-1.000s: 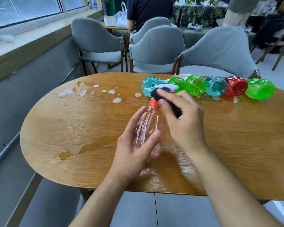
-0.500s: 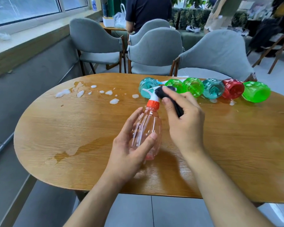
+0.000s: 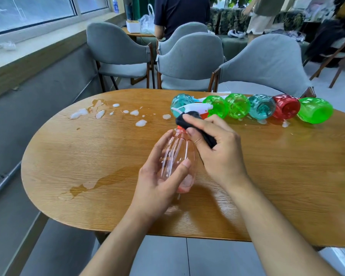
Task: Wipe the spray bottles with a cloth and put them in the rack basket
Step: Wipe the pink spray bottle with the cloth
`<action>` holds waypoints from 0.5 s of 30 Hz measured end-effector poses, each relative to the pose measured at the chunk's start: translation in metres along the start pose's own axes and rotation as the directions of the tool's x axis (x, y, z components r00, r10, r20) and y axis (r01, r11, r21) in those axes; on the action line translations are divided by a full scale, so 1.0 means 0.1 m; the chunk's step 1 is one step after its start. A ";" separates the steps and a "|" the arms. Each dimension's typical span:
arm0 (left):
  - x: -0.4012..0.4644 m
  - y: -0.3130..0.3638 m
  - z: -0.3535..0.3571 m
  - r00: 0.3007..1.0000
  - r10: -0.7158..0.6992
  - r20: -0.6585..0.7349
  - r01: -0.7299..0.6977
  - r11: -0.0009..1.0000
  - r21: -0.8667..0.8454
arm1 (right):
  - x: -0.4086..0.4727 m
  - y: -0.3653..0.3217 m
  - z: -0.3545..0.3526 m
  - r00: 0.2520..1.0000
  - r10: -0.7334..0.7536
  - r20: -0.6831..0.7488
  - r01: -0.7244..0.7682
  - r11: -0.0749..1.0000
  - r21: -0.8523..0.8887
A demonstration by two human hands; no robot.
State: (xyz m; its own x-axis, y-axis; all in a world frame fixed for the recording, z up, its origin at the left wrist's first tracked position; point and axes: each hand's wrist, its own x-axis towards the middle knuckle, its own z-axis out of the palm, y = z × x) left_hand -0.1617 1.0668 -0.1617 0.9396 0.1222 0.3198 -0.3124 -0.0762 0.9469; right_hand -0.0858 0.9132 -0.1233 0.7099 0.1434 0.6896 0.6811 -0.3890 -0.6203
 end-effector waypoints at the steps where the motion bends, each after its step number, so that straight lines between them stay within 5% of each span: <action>1: 0.00 0.00 -0.01 1.000 0.005 0.001 -0.005 1.000 0.007 | -0.01 -0.01 0.01 1.000 -0.015 0.010 0.015 1.000 -0.005; 6: -0.02 0.02 0.02 0.999 0.010 0.033 -0.010 1.000 0.003 | 0.01 0.04 -0.02 0.977 0.085 -0.196 -0.095 0.995 -0.042; 11: 0.00 0.01 -0.02 1.000 0.013 0.002 -0.013 1.000 -0.005 | -0.01 -0.02 0.04 0.999 -0.039 0.035 0.039 0.999 -0.004; 15: -0.01 0.03 0.00 1.000 0.015 0.023 -0.014 1.000 -0.003 | 0.06 0.07 -0.06 0.978 0.073 -0.194 -0.090 0.992 -0.084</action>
State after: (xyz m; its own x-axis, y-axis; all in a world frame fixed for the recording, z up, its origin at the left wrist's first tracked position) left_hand -0.1639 1.0666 -0.1597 0.9379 0.0981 0.3327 -0.3263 -0.0753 0.9423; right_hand -0.0783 0.9063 -0.1214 0.7091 -0.0648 0.7021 0.5968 -0.4752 -0.6466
